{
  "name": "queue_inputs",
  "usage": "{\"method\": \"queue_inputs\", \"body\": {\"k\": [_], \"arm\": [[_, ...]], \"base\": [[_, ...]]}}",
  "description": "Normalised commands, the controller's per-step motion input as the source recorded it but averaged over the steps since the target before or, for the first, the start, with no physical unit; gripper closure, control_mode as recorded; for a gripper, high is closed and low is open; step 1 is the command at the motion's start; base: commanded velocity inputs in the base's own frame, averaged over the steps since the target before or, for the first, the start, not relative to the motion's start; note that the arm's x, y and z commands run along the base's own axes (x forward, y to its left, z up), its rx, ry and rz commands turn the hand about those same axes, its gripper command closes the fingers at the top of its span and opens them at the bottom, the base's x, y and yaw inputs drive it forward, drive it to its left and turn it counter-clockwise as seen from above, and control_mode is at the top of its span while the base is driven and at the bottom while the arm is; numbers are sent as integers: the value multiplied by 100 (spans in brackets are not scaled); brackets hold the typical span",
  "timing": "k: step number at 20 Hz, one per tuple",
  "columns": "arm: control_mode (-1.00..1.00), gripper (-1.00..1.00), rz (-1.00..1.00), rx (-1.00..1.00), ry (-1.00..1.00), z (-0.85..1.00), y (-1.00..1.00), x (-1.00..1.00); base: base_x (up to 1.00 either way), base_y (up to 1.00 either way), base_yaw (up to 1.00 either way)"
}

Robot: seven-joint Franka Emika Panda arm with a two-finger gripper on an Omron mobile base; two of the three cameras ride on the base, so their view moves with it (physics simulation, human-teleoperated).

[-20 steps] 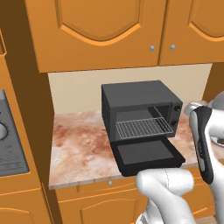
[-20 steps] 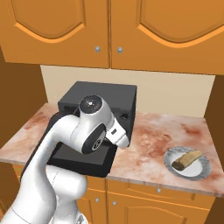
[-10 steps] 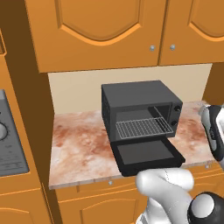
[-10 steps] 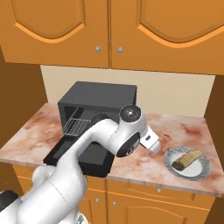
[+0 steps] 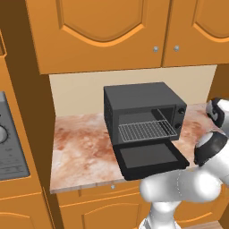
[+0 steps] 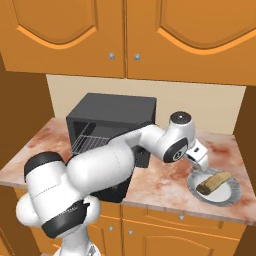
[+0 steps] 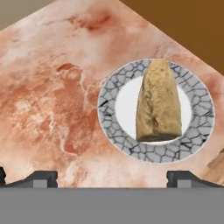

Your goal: Pull the toaster oven rack outwards. Pick up the baguette from the plate and place it on the toaster oven rack. Close the toaster oven door fully and set the temperature to the lowest setting.

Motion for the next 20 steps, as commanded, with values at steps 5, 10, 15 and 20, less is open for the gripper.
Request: {"method": "queue_inputs", "body": {"k": [5, 10, 15, 20], "arm": [[-100, -100, 0, 1, 5, -3, -67, -5], [-100, -100, 0, 0, 0, -40, -28, -14], [-100, -100, 0, 0, 0, -79, -5, -4], [-100, -100, 0, 0, -1, -49, -12, -1]], "base": [[0, 0, 0], [0, 0, 0], [0, 0, 0], [0, 0, 0]]}}
